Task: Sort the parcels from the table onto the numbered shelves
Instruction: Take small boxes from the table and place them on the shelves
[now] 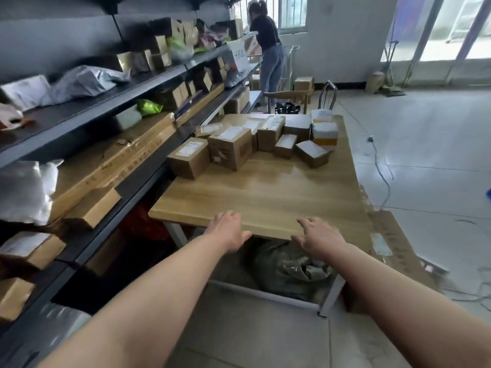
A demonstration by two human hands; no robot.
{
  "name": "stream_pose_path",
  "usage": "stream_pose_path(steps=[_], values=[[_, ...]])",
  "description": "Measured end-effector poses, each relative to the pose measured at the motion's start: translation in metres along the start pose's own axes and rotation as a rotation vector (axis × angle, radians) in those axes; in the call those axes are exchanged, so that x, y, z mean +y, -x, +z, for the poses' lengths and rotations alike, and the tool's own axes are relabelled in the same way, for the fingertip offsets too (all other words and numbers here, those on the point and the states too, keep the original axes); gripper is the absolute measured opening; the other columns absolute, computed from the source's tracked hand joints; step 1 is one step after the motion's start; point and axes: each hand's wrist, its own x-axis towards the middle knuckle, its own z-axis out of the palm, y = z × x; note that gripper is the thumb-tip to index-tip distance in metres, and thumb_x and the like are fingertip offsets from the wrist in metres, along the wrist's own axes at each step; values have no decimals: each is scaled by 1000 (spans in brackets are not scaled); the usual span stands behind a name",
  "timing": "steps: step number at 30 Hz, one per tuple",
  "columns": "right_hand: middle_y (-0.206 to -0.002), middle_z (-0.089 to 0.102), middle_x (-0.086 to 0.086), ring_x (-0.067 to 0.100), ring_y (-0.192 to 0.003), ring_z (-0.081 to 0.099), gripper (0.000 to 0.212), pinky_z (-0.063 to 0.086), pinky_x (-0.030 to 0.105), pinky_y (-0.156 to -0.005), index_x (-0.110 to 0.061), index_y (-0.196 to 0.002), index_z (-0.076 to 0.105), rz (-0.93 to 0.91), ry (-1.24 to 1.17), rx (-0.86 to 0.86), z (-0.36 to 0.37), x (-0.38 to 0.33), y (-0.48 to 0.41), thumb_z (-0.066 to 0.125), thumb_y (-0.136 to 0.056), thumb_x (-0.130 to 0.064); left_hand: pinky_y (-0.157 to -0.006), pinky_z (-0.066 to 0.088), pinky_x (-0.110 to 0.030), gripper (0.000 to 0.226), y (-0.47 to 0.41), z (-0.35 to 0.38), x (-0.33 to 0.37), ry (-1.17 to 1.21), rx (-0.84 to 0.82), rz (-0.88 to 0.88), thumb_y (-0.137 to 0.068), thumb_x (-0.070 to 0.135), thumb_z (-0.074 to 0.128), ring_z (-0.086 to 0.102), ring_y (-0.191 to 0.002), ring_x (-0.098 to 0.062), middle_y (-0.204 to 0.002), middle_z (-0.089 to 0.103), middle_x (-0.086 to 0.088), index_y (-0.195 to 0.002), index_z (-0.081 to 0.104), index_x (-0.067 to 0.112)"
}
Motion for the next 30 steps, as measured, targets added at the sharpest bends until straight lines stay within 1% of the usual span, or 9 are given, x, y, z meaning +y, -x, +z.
stream_pose_path(steps=[5, 9, 13, 16, 20, 23, 27, 30], values=[[-145, 41, 4, 25, -134, 35, 58, 37, 44, -103, -23, -144, 36, 26, -11, 39, -29, 55, -58, 42, -95, -53, -116, 24, -42, 65, -76, -8, 47, -2, -7, -24, -97, 45, 49, 20, -144, -27, -157, 24, -7, -149, 30, 12], [-145, 41, 4, 26, -134, 35, 57, 37, 45, -101, -22, -144, 35, 84, -31, -36, -24, 90, -83, 41, -95, -53, -115, 24, -41, 63, -111, -1, 79, -74, -61, 49, -96, 46, 48, 23, -143, -27, -155, 27, -8, -147, 32, 13], [-148, 38, 3, 24, -136, 33, 59, 35, 44, -104, -22, -145, 33, 142, -54, -62, -19, 111, -107, 41, -95, -54, -117, 21, -41, 65, -151, -4, 100, -82, -89, 94, -97, 46, 47, 20, -144, -27, -158, 24, -8, -149, 28, 13], [-148, 39, 4, 25, -136, 33, 59, 35, 43, -104, -22, -145, 34, 183, -72, -84, -17, 124, -125, 41, -96, -53, -116, 20, -39, 66, -184, -7, 109, -107, -100, 129, -97, 47, 48, 20, -145, -26, -158, 23, -7, -150, 28, 13], [-149, 36, 3, 23, -137, 31, 59, 33, 42, -106, -22, -145, 33, 248, -64, -69, -24, 140, -164, 42, -96, -52, -116, 21, -37, 66, -240, -13, 117, -154, -92, 188, -96, 48, 48, 21, -144, -26, -158, 24, -8, -148, 30, 14], [-151, 34, 3, 23, -139, 28, 60, 32, 42, -107, -21, -146, 31, 282, -58, -69, -34, 145, -201, 43, -96, -51, -117, 20, -38, 67, -286, -21, 117, -124, -112, 209, -96, 48, 49, 19, -145, -27, -159, 22, -9, -149, 29, 12], [-154, 29, 4, 24, -144, 21, 62, 27, 44, -112, -21, -149, 27, 331, -56, -73, -40, 144, -251, 42, -97, -50, -116, 24, -41, 67, -348, -34, 111, -79, -133, 204, -96, 47, 49, 22, -144, -27, -157, 25, -8, -149, 29, 12], [-157, 24, 4, 24, -145, 17, 63, 24, 45, -113, -21, -150, 25, 356, -59, -80, -42, 141, -280, 42, -96, -51, -114, 26, -41, 67, -388, -41, 105, -45, -159, 183, -96, 47, 50, 25, -142, -28, -156, 27, -7, -149, 29, 12]])
